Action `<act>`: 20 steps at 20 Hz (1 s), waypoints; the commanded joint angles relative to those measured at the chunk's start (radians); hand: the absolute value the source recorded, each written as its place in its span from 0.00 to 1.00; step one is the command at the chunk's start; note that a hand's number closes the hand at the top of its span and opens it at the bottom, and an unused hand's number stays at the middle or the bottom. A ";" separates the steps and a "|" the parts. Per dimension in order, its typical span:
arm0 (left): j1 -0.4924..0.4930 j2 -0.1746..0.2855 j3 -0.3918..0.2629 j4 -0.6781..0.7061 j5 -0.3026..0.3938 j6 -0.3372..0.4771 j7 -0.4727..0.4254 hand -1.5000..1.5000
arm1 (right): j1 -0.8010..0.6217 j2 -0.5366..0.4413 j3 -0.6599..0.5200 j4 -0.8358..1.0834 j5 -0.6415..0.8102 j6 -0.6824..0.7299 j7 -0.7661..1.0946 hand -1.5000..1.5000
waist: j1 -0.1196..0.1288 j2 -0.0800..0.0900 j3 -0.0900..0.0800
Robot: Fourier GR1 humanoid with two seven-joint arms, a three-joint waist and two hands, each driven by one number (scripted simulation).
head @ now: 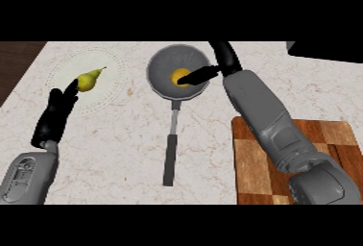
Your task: Pick the lemon from the cutting board and place it in the pan
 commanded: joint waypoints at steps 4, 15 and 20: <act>0.036 0.028 0.031 -0.039 0.020 -0.009 0.006 0.50 | 0.001 -0.159 -0.052 -0.019 -0.046 0.124 -0.006 0.00 | -0.030 -0.005 0.001; 0.071 0.017 0.041 -0.039 0.027 -0.003 0.008 0.50 | 0.069 -0.400 -0.033 -0.011 -0.024 0.424 -0.054 0.00 | -0.049 -0.006 0.002; 0.048 0.039 0.053 -0.041 0.042 -0.027 -0.006 0.50 | 0.108 -0.461 -0.022 -0.011 -0.008 0.482 -0.102 0.00 | -0.038 0.002 0.003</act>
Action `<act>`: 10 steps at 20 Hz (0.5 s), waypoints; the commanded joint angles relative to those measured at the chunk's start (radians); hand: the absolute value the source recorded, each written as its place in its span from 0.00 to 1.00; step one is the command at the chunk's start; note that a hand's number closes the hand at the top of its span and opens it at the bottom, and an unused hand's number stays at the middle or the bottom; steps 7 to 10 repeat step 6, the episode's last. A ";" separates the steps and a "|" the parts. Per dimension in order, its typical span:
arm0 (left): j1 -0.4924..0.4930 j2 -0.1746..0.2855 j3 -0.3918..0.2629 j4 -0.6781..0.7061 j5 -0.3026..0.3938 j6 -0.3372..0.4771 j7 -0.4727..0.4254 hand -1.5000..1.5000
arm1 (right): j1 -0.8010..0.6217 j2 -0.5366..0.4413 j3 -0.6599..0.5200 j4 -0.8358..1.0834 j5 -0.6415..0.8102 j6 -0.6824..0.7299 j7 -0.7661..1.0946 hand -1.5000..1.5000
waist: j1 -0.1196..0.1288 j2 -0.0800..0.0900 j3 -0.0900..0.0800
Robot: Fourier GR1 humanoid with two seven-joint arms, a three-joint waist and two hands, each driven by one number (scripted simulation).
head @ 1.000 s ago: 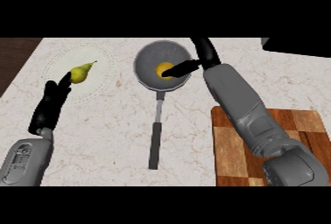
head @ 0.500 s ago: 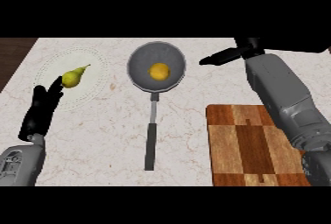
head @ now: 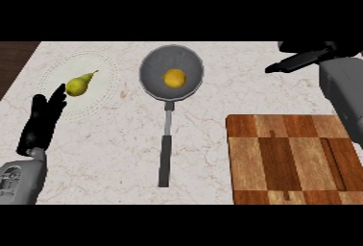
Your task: Pick the lemon from the cutting board and place it in the pan
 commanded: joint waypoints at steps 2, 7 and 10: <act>-0.007 0.015 0.010 -0.019 0.016 -0.019 0.010 0.50 | 0.050 -0.075 0.005 -0.002 0.010 0.077 -0.063 0.00 | 0.007 0.003 0.002; 0.020 -0.019 -0.016 -0.005 -0.003 -0.004 -0.011 0.50 | 0.019 -0.124 0.003 -0.001 0.011 0.122 -0.041 0.00 | 0.016 0.009 0.001; 0.020 -0.019 -0.016 -0.005 -0.003 -0.004 -0.011 0.50 | 0.019 -0.124 0.003 -0.001 0.011 0.122 -0.041 0.00 | 0.016 0.009 0.001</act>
